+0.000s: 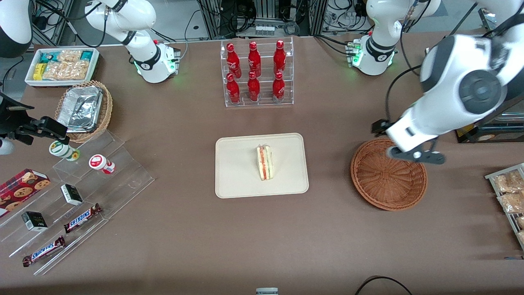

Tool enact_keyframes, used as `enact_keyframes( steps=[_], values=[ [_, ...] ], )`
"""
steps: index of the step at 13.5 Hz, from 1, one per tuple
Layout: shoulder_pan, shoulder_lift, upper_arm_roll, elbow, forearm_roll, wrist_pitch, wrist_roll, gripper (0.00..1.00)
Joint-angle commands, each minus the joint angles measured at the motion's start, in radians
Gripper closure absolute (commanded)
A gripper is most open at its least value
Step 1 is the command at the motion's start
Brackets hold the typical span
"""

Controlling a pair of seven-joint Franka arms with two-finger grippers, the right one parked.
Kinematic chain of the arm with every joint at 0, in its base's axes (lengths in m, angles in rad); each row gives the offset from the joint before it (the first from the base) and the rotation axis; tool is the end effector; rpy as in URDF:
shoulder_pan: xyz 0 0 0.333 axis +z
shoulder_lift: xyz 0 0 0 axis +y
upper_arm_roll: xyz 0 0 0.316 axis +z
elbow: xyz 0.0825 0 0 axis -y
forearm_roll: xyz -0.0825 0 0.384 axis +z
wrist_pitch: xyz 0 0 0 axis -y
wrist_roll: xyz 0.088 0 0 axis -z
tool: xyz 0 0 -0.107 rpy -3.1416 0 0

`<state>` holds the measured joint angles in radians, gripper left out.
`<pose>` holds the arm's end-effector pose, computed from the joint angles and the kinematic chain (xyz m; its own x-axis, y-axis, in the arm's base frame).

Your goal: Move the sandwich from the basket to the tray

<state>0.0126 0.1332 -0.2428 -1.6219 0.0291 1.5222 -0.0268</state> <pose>0.5637 -0.1213 0.5236 0.9532 -0.1998 -0.2270 -0.2058 -0.9786 -0.0028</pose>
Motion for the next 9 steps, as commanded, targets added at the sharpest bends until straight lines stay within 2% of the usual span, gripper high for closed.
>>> enact_keyframes(
  steps=[1, 6, 9],
  values=[
    [-0.042, -0.078, 0.1, -0.041, -0.023, -0.055, 0.091, 0.0],
    [-0.046, -0.129, 0.218, 0.023, -0.047, -0.212, 0.134, 0.0],
    [-0.046, -0.144, 0.25, 0.033, -0.047, -0.223, 0.131, 0.0]
  ],
)
